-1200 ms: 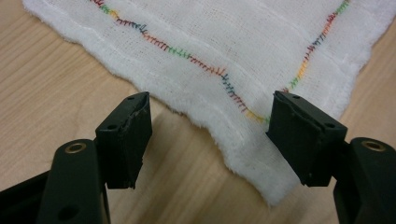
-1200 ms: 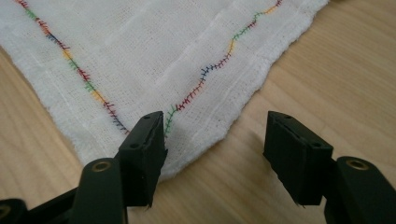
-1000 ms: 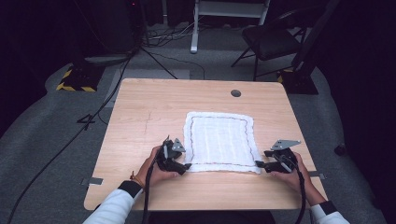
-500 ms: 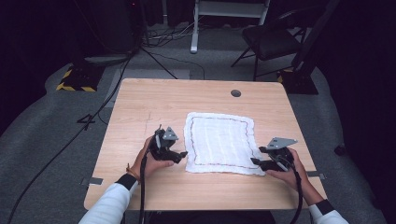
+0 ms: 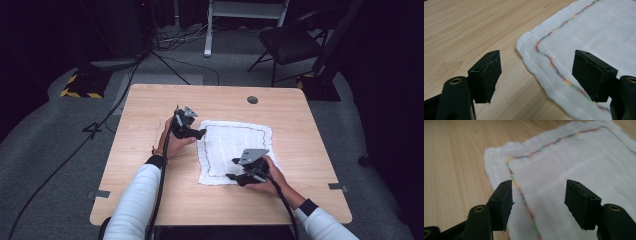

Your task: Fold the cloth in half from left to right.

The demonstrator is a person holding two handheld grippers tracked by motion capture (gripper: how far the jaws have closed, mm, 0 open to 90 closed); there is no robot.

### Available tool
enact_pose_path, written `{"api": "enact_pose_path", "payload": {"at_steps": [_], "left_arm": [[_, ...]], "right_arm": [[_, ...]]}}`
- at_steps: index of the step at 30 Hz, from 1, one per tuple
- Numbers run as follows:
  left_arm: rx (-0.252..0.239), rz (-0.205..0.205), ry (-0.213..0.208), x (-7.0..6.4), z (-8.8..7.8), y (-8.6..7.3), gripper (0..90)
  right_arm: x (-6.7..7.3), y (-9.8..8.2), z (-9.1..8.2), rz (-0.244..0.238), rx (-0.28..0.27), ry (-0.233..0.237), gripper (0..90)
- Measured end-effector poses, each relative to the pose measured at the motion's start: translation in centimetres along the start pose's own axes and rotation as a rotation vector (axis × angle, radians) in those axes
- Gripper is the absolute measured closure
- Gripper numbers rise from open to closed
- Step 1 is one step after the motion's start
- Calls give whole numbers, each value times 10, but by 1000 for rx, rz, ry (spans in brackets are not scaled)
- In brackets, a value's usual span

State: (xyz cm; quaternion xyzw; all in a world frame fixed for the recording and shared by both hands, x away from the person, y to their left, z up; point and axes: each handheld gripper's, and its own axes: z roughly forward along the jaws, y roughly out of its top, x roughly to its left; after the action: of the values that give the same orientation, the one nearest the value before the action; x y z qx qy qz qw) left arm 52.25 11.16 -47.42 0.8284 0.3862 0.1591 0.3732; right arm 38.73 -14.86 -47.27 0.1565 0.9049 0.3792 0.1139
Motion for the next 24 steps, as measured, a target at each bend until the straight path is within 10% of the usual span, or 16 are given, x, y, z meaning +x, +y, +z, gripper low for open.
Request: {"api": "enact_pose_path", "payload": {"at_steps": [10,13,24], "left_arm": [[20,1,3,1,5,-3,237],[12,-21,10,3,3,-4,235],[43,-27,54,5,7,-8,213]], "right_arm": [[35,30,55,-113,22,99,417],[33,33,63,-82,15,94,430],[31,35,59,-60,56,50,819]]}}
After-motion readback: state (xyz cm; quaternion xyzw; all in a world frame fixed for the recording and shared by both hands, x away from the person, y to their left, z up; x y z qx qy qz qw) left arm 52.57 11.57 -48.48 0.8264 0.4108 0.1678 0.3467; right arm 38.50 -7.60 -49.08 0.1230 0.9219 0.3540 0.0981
